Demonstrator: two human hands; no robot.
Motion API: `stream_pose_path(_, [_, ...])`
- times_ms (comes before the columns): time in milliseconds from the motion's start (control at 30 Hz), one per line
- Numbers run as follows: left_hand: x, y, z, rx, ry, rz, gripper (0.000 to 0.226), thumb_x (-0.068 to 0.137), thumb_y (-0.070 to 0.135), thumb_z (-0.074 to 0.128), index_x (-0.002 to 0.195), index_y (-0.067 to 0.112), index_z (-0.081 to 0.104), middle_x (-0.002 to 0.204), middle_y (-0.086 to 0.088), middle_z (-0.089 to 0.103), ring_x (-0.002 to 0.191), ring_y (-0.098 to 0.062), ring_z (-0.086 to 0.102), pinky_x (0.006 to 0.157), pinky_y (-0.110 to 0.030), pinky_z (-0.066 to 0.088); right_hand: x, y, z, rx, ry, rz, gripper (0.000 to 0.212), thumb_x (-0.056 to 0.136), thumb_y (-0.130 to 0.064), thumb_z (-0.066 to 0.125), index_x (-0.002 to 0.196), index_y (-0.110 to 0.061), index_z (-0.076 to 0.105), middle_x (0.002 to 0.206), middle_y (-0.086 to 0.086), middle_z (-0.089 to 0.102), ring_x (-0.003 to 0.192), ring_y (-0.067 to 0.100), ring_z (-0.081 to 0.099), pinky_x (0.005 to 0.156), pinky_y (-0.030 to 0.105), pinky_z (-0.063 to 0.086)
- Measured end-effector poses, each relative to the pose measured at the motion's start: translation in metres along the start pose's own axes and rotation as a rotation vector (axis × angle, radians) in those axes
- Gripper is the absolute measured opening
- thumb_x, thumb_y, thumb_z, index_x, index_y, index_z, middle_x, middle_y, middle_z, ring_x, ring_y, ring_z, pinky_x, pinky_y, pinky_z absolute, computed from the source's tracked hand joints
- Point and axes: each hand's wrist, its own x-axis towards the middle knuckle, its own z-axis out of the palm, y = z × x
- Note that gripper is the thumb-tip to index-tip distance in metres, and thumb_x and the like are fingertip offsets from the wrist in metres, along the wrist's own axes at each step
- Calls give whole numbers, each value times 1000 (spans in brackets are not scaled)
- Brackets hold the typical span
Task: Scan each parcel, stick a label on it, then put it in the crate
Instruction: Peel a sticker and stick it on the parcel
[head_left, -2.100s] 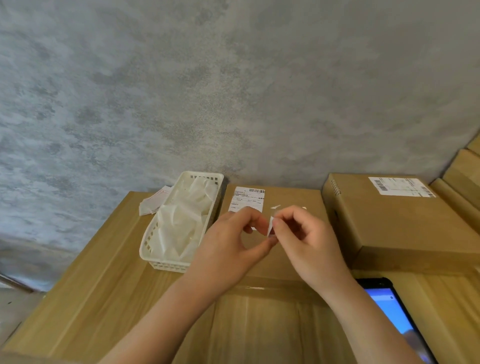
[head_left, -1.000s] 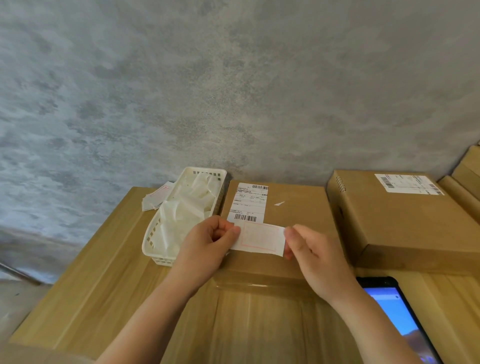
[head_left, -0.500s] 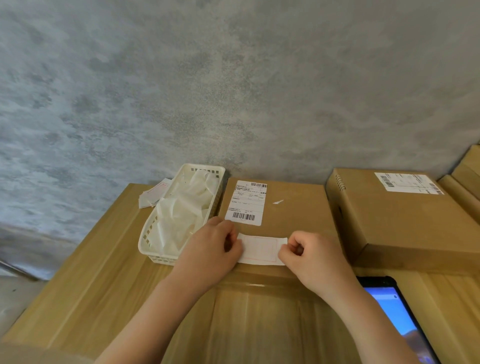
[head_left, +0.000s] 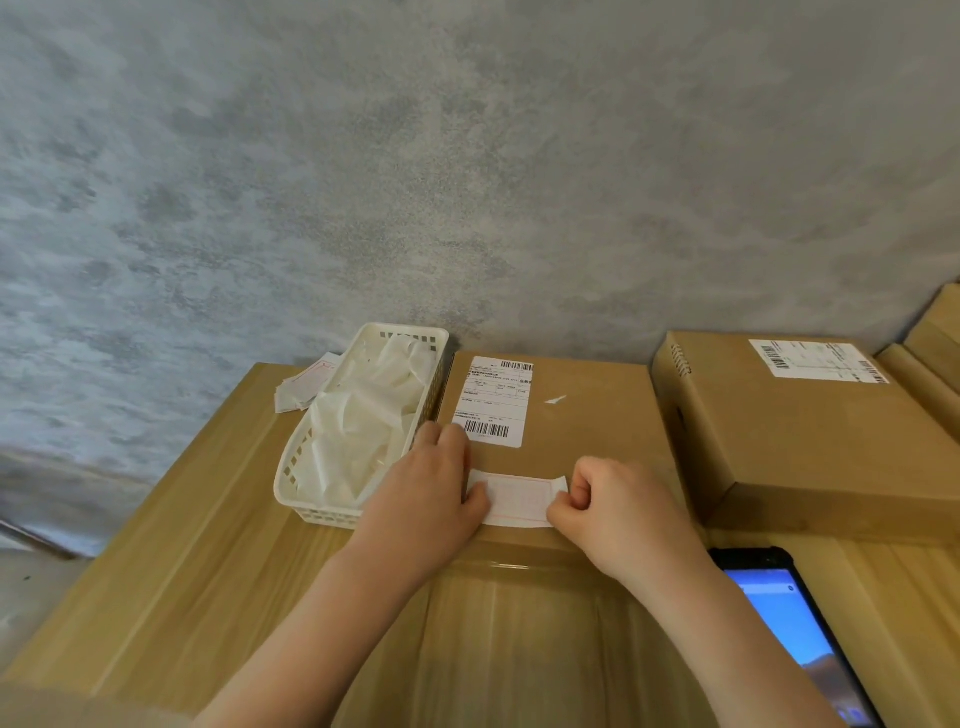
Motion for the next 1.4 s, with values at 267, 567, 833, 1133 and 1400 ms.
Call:
stream_pose_path(267, [-16,-10,6,192,165,300,11,90,29,56,97,30,64,91,15,65,89,-17,61,68,-29,46,-14,34,26,-47,250,-450,30,92,-21,49,113,-26,70,121,-13,67,105,12,59,92,33,46])
stream_pose_path(567, [-30,-26,6,-41,75,226,34,94,40,43,113,31,70,115,22,61,107,-5,55,91,-20,47,-24,51,21,2,331,-335,32,94,-27,54,121,-20,69,127,-6,66,117,14,58,102,34,42])
stream_pose_path(833, [-40,-17,3,-325,-30,-77,59,93,44,57,146,33,36,145,25,32,130,9,34,110,-16,30,-39,73,-2,334,166,283,68,91,-49,57,147,-18,37,141,-1,50,124,19,52,91,30,45])
stream_pose_path(1133, [-41,4,24,-909,-137,-425,64,91,28,69,141,34,31,124,23,55,105,10,60,83,-13,51,-39,84,1,733,50,424,51,90,-48,62,133,-22,56,115,-11,64,103,6,60,79,24,50])
stream_pose_path(1400, [-35,5,27,-1303,-207,-622,41,93,25,65,132,18,55,105,4,77,89,-10,74,61,-17,56,-41,85,4,821,56,429,51,87,-50,65,131,-26,56,115,-13,65,106,8,61,89,32,53])
